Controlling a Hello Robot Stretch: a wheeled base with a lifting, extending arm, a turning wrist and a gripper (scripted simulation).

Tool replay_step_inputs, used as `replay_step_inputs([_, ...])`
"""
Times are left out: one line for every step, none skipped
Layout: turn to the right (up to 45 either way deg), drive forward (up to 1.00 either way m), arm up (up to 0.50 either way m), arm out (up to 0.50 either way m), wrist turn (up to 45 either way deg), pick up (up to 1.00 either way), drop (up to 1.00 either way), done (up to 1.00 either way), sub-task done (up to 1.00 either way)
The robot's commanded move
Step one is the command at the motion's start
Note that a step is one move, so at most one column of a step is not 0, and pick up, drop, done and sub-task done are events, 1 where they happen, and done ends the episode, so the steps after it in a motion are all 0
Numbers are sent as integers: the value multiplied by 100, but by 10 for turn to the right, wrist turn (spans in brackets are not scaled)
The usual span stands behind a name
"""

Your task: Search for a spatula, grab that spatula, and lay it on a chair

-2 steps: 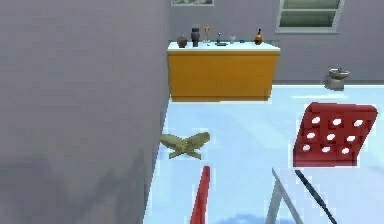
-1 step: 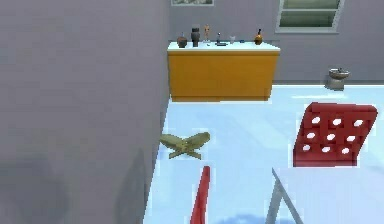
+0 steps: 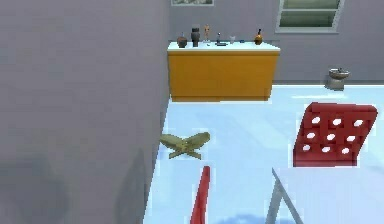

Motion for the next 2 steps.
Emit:
replay_step_inputs([0,0,0,0,0,0,100,0,0])
replay_step_inputs([0,0,10,0,0,0,0,0,0])
